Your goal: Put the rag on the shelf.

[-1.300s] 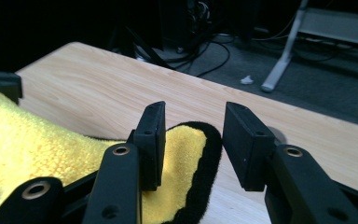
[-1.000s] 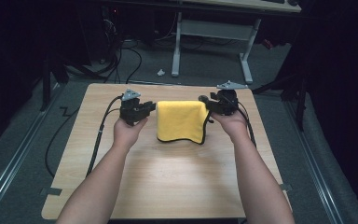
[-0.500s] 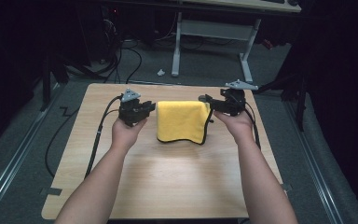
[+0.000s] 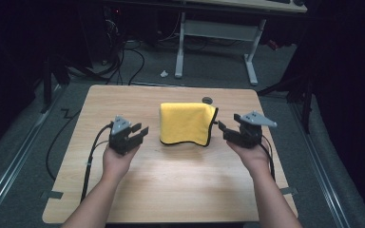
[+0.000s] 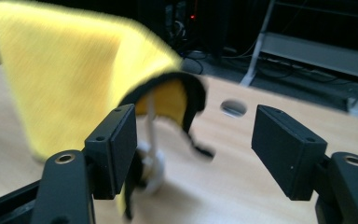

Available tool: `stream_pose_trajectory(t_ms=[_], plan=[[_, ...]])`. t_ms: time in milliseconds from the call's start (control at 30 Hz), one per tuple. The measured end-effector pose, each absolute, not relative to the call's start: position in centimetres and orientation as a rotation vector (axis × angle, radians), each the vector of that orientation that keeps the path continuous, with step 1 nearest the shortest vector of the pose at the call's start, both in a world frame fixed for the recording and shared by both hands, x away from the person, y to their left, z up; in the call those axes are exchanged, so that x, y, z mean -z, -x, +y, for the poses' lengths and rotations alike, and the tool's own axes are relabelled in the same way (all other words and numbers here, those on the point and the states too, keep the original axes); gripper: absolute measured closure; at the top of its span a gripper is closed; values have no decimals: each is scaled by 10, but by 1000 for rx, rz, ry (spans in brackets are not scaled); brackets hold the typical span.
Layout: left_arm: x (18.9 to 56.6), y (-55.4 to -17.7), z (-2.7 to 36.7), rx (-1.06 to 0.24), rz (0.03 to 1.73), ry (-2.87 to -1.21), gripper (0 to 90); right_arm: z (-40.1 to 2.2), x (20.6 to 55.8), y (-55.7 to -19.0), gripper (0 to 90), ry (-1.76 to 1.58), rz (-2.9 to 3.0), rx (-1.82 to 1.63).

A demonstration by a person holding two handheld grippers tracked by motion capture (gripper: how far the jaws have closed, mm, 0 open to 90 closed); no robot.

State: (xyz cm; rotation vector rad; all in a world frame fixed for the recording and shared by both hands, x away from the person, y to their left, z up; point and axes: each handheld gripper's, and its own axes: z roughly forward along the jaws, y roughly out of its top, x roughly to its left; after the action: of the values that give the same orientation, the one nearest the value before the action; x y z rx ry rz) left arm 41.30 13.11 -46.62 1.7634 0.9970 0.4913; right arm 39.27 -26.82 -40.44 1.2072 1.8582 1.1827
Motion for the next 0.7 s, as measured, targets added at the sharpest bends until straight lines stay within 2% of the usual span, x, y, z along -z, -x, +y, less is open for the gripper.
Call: stream_pose_trajectory(t_ms=[167,400,533,700], plan=[[500,-375,152,-448,1022,-1800,605,-270,436,-359,314,-1221,1878,-1160],[521,-330,160,-412,1010,-1892,570,-270,484,-317,317,-1305,1899,-1147],[522,-318,153,-405,983,-1943,561,-268,509,-296,327,-1321,1913,-1120],[518,-318,147,-399,946,-1936,553,-263,514,-290,332,-1263,1972,-1073]])
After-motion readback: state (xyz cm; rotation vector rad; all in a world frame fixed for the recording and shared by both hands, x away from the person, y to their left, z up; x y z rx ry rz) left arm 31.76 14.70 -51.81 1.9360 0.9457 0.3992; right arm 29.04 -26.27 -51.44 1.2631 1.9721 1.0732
